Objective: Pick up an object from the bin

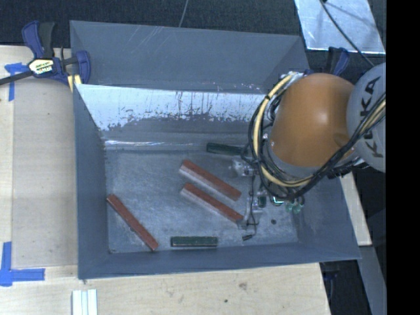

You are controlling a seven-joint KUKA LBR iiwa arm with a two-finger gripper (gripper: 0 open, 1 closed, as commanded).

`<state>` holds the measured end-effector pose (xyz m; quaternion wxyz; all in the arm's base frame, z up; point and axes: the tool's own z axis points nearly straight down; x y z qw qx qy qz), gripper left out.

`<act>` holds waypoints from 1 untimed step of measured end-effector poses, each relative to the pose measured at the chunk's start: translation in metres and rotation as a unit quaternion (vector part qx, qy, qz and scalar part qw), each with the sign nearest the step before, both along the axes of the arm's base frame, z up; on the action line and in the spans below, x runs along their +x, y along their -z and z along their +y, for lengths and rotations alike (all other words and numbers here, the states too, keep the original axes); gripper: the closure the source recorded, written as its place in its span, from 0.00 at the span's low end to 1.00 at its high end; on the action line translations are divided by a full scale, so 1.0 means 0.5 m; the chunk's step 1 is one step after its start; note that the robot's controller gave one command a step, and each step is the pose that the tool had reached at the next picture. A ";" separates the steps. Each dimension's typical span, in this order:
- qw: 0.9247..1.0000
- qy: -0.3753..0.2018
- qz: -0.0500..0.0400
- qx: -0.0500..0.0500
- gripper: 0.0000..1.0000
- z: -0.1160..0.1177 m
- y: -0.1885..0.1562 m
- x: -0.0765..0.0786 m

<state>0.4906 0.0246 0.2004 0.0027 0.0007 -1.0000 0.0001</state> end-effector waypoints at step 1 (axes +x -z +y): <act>1.000 0.006 -0.004 0.000 0.00 0.000 -0.004 0.007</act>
Offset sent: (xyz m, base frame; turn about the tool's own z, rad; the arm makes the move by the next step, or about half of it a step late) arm 0.0596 -0.0072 -0.1304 0.4639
